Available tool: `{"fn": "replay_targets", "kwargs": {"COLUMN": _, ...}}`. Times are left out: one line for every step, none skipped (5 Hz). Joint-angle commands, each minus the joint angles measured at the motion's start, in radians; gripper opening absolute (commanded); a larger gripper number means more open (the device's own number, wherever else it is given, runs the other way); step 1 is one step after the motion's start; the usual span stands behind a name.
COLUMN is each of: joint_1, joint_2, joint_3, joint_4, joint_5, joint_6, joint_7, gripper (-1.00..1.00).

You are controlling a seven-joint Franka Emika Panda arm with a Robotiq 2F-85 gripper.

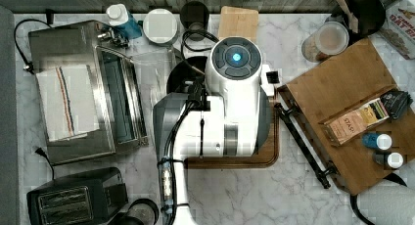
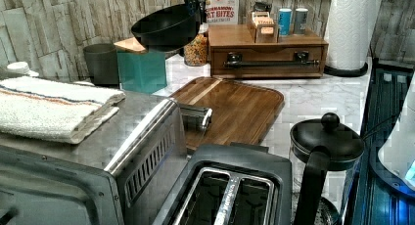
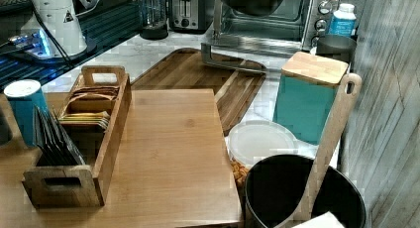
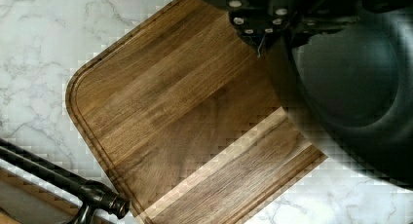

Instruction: Put the bowl in the oven.

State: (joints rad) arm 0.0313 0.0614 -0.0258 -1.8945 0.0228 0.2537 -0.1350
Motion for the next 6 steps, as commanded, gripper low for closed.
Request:
{"fn": "replay_targets", "kwargs": {"joint_1": 0.006, "joint_2": 0.043, "joint_3": 0.021, "joint_4": 0.042, "joint_5": 0.002, "joint_6": 0.033, "joint_7": -0.166, "gripper": -1.00}}
{"fn": "replay_targets", "kwargs": {"joint_1": 0.036, "joint_2": 0.062, "joint_3": 0.056, "joint_4": 0.071, "joint_5": 0.021, "joint_6": 0.117, "joint_7": -0.478, "gripper": -1.00}}
{"fn": "replay_targets", "kwargs": {"joint_1": 0.096, "joint_2": 0.104, "joint_3": 0.091, "joint_4": 0.140, "joint_5": -0.005, "joint_6": 0.166, "joint_7": -0.696, "gripper": -1.00}}
{"fn": "replay_targets", "kwargs": {"joint_1": 0.140, "joint_2": 0.163, "joint_3": 0.138, "joint_4": 0.196, "joint_5": -0.015, "joint_6": 0.190, "joint_7": -0.813, "gripper": -1.00}}
{"fn": "replay_targets", "kwargs": {"joint_1": 0.171, "joint_2": 0.203, "joint_3": 0.180, "joint_4": 0.203, "joint_5": -0.054, "joint_6": 0.235, "joint_7": -0.853, "gripper": -1.00}}
{"fn": "replay_targets", "kwargs": {"joint_1": 0.175, "joint_2": 0.272, "joint_3": 0.211, "joint_4": 0.266, "joint_5": -0.057, "joint_6": 0.220, "joint_7": -0.846, "gripper": -1.00}}
